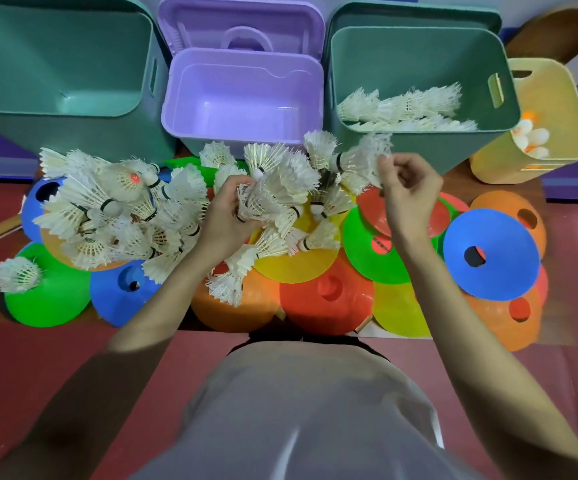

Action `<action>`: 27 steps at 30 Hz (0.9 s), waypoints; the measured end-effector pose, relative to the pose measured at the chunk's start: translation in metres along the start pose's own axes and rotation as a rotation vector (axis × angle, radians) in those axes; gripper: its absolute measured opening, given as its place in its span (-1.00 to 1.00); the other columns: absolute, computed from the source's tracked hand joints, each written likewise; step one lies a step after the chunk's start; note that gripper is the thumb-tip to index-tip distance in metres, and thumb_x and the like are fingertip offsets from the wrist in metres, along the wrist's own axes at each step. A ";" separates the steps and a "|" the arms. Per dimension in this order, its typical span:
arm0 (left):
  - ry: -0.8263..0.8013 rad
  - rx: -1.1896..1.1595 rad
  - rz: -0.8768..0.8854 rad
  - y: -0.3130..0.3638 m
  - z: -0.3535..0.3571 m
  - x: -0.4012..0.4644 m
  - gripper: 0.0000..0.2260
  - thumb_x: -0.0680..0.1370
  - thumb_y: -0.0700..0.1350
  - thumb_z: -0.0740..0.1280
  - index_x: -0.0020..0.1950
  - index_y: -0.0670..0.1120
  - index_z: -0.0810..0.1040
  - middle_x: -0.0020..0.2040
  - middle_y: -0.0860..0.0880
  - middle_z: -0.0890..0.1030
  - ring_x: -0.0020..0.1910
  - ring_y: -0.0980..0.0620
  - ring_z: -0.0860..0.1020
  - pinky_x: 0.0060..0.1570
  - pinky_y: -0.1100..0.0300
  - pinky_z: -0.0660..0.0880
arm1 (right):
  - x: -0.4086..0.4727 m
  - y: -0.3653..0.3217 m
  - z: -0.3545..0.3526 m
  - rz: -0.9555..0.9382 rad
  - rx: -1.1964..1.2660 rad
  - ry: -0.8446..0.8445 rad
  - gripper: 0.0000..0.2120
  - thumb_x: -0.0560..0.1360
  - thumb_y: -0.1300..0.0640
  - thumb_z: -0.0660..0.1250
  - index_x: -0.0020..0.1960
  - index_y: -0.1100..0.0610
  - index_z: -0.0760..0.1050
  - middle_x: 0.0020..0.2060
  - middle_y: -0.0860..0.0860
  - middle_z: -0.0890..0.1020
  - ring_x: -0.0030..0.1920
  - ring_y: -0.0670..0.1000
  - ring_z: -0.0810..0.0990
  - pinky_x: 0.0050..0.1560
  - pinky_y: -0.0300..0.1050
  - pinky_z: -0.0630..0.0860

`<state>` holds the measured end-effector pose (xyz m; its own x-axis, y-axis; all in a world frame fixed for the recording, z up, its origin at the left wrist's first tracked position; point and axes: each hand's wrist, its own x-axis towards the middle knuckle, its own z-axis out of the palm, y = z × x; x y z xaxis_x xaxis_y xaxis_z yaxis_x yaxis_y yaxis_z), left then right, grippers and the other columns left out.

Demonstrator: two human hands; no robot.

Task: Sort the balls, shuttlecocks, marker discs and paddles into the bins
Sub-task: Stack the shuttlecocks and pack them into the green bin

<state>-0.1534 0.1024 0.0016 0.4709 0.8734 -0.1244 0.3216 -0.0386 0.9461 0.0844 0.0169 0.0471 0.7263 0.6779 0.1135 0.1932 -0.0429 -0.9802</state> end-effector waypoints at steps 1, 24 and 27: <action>0.001 0.021 0.008 0.003 0.001 0.002 -0.48 0.36 -0.40 0.50 0.21 -0.10 0.39 0.04 0.12 0.53 -0.02 0.34 0.54 -0.04 0.38 0.48 | 0.003 -0.005 -0.003 0.011 0.038 -0.029 -0.88 0.51 0.22 0.35 -0.20 0.18 0.53 -0.44 -0.03 0.49 -0.41 -0.08 0.39 -0.39 -0.16 0.33; -0.143 0.210 0.181 0.113 0.102 0.121 -0.42 0.32 -0.25 0.55 0.28 -0.06 0.44 0.09 0.02 0.59 0.08 0.09 0.58 0.13 0.07 0.54 | 0.138 0.004 -0.073 -0.063 -0.093 -0.133 -0.87 0.46 0.17 0.31 -0.11 0.17 0.61 -0.42 -0.12 0.48 -0.40 -0.24 0.36 -0.31 -0.33 0.30; -0.136 0.281 0.215 0.127 0.113 0.157 -0.43 0.31 -0.20 0.53 0.28 -0.07 0.44 0.13 -0.02 0.56 0.08 -0.07 0.58 0.14 -0.01 0.52 | 0.168 0.010 -0.075 -0.064 -0.099 -0.080 -0.87 0.45 0.17 0.28 -0.06 0.14 0.58 -0.37 -0.05 0.49 -0.37 -0.20 0.39 -0.30 -0.26 0.36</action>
<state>0.0541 0.1801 0.0686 0.6506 0.7593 0.0116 0.4078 -0.3622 0.8382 0.2579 0.0756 0.0687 0.6561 0.7379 0.1585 0.3044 -0.0666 -0.9502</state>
